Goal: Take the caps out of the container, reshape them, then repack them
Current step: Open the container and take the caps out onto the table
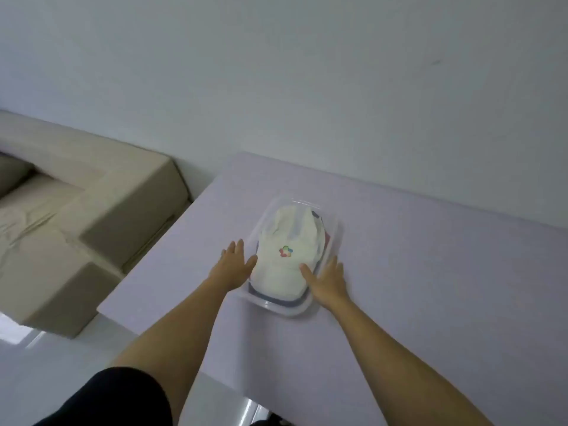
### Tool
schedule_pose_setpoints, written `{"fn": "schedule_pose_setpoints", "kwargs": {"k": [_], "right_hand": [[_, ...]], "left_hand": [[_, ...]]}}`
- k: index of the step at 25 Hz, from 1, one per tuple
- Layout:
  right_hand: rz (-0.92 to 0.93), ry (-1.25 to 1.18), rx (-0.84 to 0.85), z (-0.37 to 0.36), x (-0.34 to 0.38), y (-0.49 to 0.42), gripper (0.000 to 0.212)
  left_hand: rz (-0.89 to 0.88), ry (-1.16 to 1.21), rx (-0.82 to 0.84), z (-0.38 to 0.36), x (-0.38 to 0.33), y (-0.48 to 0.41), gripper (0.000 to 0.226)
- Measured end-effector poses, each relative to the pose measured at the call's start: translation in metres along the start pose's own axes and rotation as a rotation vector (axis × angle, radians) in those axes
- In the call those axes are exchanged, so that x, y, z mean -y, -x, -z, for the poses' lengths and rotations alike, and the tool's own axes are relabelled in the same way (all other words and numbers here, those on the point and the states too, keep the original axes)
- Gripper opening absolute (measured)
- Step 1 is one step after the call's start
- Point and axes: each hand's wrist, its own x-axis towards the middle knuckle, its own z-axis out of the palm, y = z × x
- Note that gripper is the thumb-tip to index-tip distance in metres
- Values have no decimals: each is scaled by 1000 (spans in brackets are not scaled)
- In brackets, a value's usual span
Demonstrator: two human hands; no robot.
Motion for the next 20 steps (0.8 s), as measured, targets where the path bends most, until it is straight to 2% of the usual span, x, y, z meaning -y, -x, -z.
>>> {"fn": "schedule_pose_setpoints", "kwargs": {"k": [2, 4, 7, 9, 14, 20], "right_hand": [[-109, -171, -25, -16, -3, -5, 102], [-130, -307, -59, -33, -6, -8, 95], [-130, -288, -144, -47, -5, -13, 77], [-124, -251, -183, -43, -6, -11, 72], [-113, -217, -260, 18, -34, -4, 70], [-248, -197, -347, 98, -110, 32, 72]], "left_hand": [[55, 160, -4, -7, 6, -7, 73], [78, 270, -24, -17, 7, -8, 70], [111, 346, -130, -26, 4, -7, 58], [114, 367, -178, -30, -3, -4, 54], [30, 382, -235, -59, -56, 12, 54], [-43, 331, -111, -118, -136, 53, 56]]}}
